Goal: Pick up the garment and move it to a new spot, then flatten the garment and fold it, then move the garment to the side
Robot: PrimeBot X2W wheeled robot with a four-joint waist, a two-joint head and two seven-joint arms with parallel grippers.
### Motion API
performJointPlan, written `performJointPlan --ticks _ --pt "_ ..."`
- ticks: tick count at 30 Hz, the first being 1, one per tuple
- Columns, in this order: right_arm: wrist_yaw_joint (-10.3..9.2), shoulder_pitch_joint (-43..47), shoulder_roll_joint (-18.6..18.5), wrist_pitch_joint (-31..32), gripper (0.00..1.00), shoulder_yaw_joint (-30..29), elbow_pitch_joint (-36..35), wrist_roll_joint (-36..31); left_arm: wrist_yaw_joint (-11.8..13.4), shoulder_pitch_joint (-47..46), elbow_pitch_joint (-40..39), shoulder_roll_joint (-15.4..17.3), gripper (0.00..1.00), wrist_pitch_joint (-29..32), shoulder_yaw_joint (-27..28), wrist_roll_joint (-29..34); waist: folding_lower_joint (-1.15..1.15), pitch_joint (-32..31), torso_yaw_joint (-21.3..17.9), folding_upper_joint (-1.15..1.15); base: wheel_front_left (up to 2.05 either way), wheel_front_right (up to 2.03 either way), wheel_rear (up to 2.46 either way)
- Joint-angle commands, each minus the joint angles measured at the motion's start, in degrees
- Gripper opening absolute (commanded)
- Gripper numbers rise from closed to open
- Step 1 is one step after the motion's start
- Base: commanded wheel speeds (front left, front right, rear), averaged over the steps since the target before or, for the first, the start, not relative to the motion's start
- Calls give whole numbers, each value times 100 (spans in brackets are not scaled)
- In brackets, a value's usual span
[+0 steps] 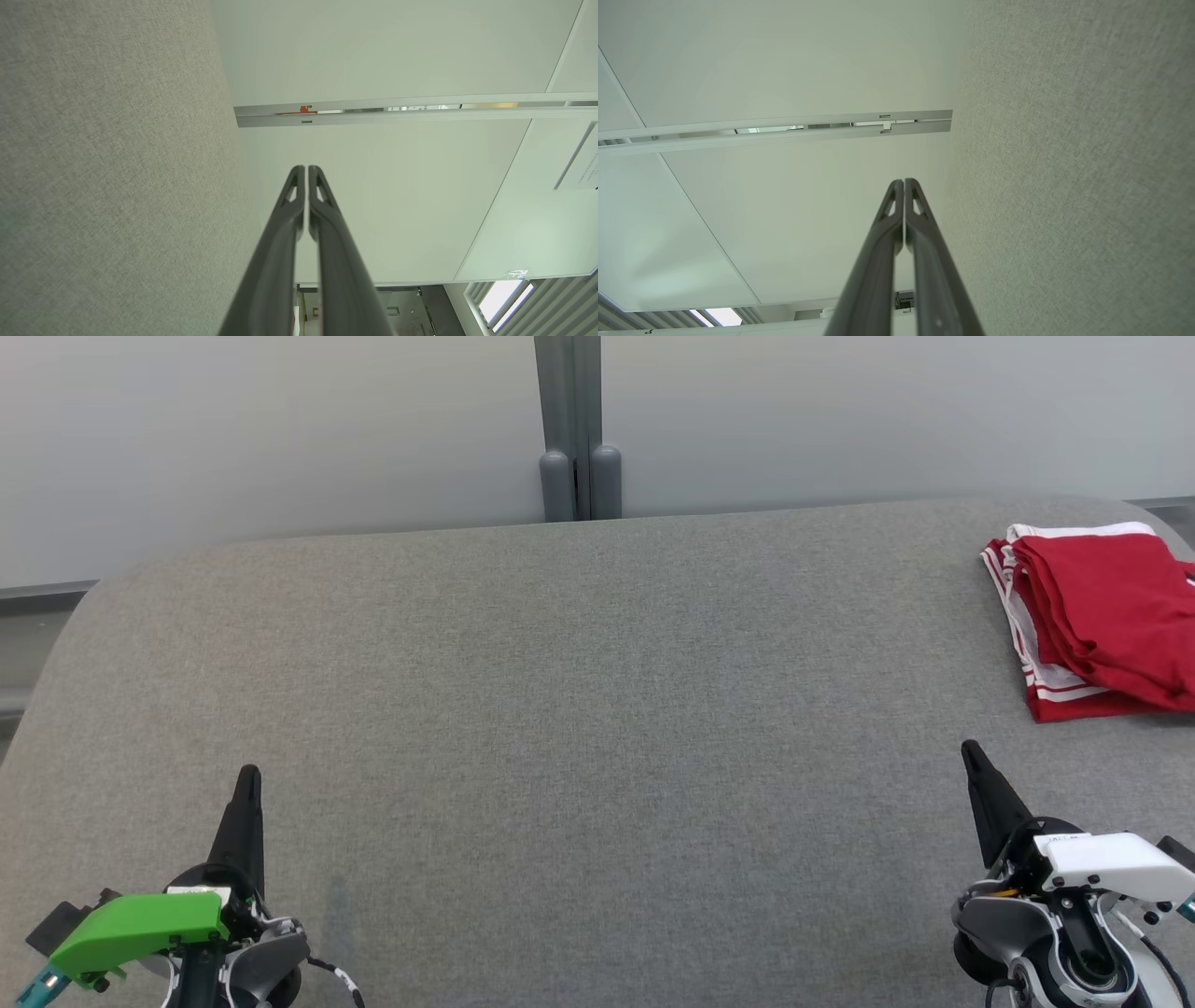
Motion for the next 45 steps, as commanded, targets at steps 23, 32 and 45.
performJointPlan --ticks 23,32,45 --pt "2 -38 2 26 0 -17 12 -31 -23 -58 -16 40 0 24 16 -5 0 0 0 0 0 0 0" --pt "2 -38 2 26 0 -18 12 -33 -23 -58 -16 40 0 24 16 -5 0 0 0 0 0 0 0" --pt "2 -38 3 25 0 -18 12 -34 -24 -58 -16 40 0 24 16 -5 0 0 0 0 0 0 0"
